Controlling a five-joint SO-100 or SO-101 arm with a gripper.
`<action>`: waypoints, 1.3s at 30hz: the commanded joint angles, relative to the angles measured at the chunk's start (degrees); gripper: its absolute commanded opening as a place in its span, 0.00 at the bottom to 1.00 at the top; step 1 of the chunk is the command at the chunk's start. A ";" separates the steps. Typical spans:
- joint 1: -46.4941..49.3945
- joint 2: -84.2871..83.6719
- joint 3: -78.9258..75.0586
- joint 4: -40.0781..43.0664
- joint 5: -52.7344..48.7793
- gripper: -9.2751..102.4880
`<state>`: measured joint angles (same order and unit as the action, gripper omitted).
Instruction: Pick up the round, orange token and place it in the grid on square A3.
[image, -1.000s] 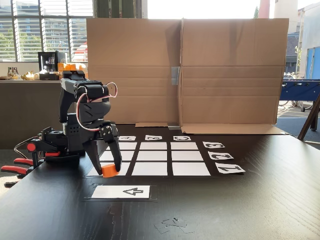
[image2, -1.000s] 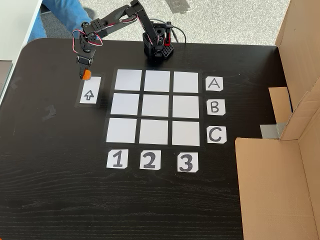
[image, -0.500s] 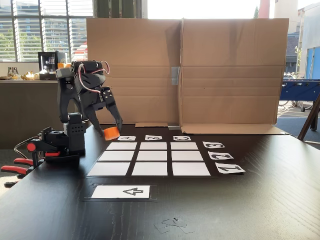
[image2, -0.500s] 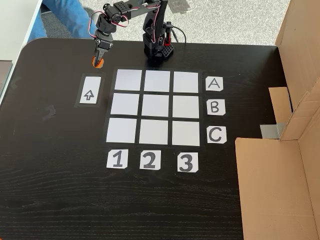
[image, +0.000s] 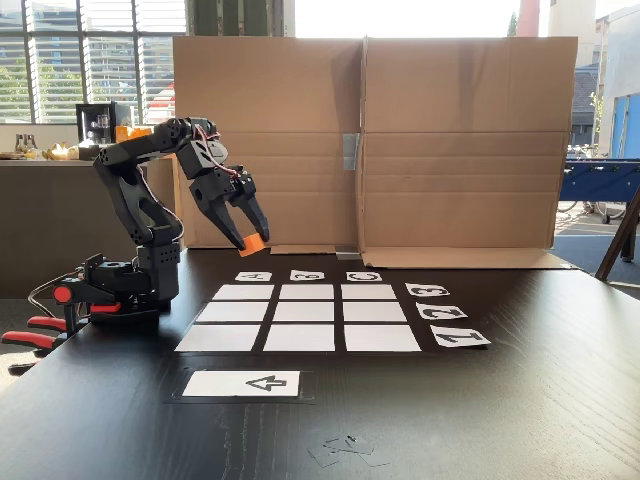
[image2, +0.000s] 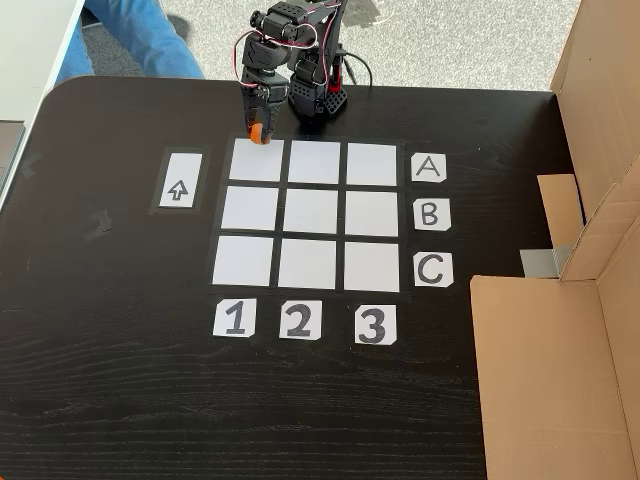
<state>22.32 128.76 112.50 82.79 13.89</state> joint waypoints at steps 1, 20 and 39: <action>-5.98 3.60 0.70 3.52 0.00 0.08; -37.44 10.63 16.08 4.92 -0.26 0.08; -53.88 -0.97 21.80 -6.77 0.44 0.08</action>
<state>-29.71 130.43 134.21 77.34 13.80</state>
